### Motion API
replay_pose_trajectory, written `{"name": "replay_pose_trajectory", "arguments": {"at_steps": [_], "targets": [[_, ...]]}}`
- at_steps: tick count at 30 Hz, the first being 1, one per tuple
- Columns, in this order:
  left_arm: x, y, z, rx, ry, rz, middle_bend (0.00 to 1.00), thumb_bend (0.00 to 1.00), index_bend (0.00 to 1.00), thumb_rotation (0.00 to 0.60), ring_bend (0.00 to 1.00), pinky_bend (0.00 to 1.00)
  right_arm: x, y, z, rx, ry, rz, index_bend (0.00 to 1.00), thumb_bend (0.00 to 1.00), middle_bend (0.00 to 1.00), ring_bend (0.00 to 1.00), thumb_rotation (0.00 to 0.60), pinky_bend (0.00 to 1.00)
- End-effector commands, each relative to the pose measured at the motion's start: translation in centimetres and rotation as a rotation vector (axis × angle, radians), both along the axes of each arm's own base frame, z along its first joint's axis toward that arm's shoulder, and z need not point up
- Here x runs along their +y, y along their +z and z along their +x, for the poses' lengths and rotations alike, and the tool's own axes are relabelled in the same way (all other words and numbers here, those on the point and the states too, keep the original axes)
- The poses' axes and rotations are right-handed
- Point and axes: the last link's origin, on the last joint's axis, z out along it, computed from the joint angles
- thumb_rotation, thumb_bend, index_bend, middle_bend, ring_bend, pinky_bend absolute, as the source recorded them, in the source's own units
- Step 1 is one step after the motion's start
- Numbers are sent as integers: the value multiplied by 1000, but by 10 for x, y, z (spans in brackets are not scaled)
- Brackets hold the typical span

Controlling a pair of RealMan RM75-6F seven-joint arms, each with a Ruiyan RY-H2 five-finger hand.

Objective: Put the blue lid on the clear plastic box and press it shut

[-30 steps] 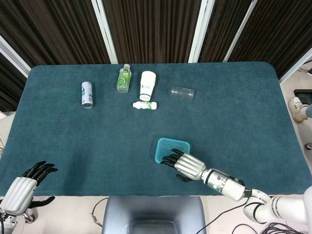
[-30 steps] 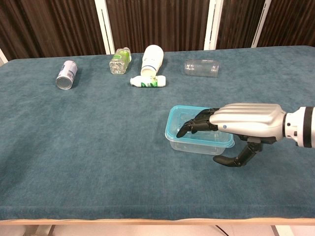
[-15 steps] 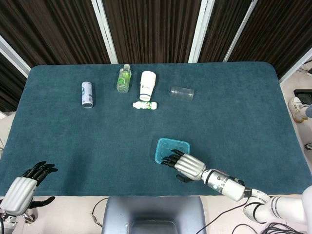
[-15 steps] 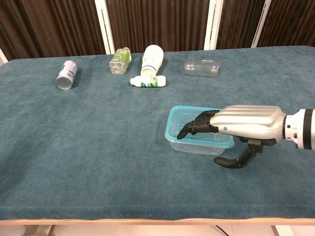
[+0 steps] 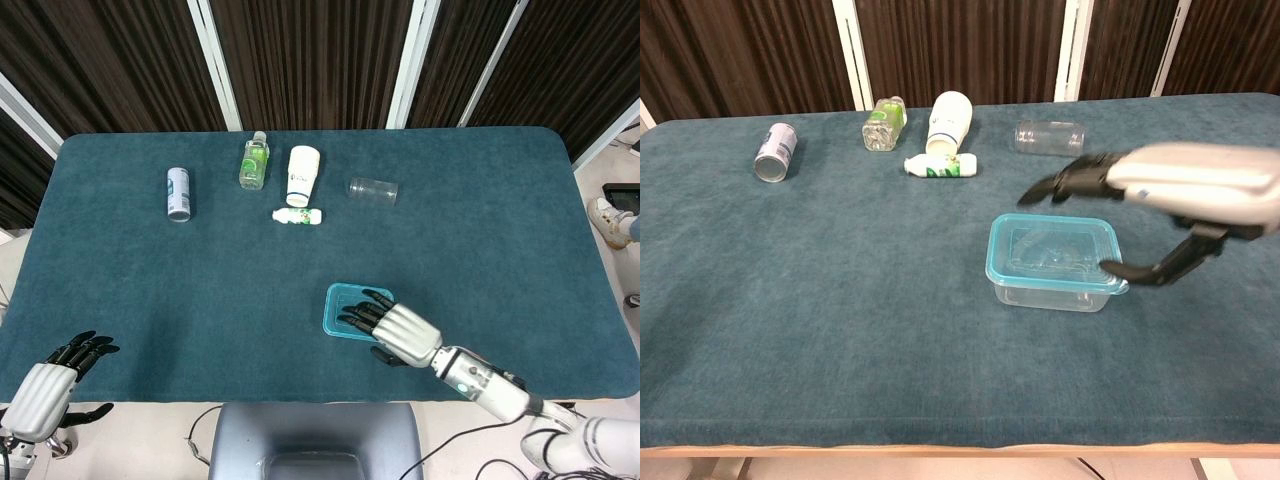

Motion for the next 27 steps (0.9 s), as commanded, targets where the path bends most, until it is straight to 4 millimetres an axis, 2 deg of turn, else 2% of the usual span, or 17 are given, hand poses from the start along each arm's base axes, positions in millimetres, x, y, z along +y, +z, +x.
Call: {"name": "replay_pose_trajectory", "arguments": {"at_steps": [1, 6, 12, 15, 19, 27], "targets": [[1, -1, 0, 1, 1, 1, 202, 399, 276, 600, 123, 294, 18, 39, -14, -1, -17, -161, 178, 590, 182, 154, 600, 118], [2, -2, 0, 6, -5, 2, 203, 400, 276, 600, 123, 294, 50, 76, -51, 69, -182, -338, 64, 495, 83, 67, 600, 32], [2, -1, 1, 9, -18, 29, 202, 400, 274, 600, 123, 294, 81, 99, -98, 65, -423, -484, 1, 481, 13, 9, 600, 0], [3, -1, 0, 17, -16, 43, 202, 400, 270, 600, 123, 294, 89, 106, -119, 66, -504, -537, 0, 481, 3, 1, 600, 0], [5, -4, -1, 31, -7, 48, 202, 400, 267, 600, 123, 293, 92, 112, -134, 50, -557, -575, 0, 480, 0, 0, 600, 0], [10, -6, -2, 53, 3, 70, 202, 400, 261, 600, 123, 294, 93, 117, -145, 24, -571, -586, 0, 481, 0, 0, 600, 0]]}}
